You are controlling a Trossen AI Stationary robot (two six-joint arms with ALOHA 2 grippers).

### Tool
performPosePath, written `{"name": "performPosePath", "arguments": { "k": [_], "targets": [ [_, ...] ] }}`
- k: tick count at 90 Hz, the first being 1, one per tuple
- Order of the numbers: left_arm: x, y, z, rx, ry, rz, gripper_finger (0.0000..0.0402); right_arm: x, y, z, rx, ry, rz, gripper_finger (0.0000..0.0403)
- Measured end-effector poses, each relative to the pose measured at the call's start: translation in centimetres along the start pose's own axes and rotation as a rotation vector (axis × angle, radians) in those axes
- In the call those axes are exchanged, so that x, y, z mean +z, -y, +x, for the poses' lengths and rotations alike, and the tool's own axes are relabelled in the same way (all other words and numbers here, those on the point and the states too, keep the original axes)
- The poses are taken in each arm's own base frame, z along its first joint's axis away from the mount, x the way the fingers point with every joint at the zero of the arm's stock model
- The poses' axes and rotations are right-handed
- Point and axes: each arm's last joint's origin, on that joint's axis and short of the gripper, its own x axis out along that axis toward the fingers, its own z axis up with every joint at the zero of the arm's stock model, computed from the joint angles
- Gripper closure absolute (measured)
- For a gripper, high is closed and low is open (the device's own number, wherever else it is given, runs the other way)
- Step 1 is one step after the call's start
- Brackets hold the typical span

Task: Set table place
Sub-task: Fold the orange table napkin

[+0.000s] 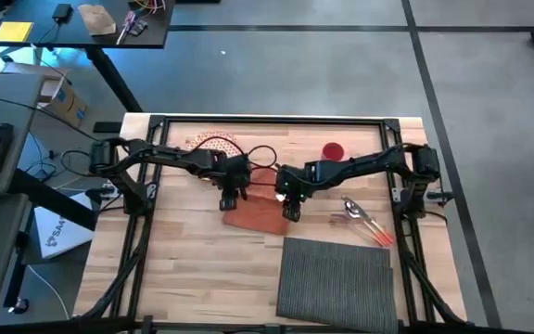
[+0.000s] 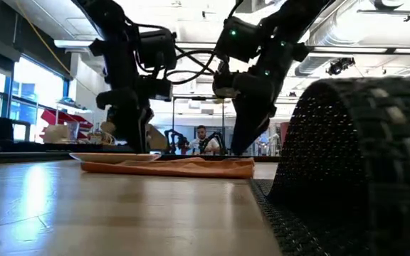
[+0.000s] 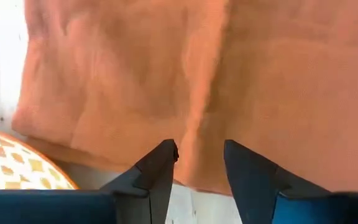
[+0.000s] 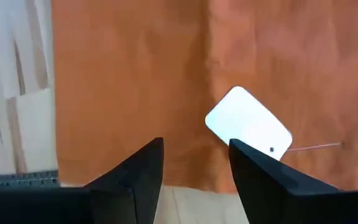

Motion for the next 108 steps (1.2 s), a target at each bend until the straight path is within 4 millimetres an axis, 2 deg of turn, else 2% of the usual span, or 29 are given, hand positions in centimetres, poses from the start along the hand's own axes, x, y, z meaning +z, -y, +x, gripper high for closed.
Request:
{"name": "performPosePath", "arguments": {
  "k": [23, 41, 49, 63, 84, 108],
  "targets": [
    [-0.1, 0.1, 2.5, -0.063, -0.054, 0.015, 0.0276, -0.7, 0.5, 1.9, -0.004, -0.067, 0.023, 0.0238],
    [-0.2, 0.3, 3.1, -0.082, -0.075, -0.002, 0.0303, -0.7, 0.5, 2.3, -0.007, -0.075, 0.071, 0.0238],
    [-0.2, 0.3, 2.9, -0.083, -0.07, -0.006, 0.0317, -0.7, 0.4, 1.7, 0.02, -0.077, 0.088, 0.0238],
    [-0.2, 0.4, 2.8, -0.084, -0.075, -0.027, 0.0324, -0.4, 0.2, -0.4, 0.035, -0.053, 0.114, 0.0238],
    [-0.3, 0.4, 2.8, -0.082, -0.08, -0.054, 0.0295, -0.8, 0.4, -0.1, -0.018, -0.085, 0.093, 0.0238],
    [-0.5, 0.4, 1.5, -0.067, -0.073, -0.043, 0.0257, -1.1, 0.8, 2.1, -0.016, -0.117, 0.075, 0.024]
  ]
}}
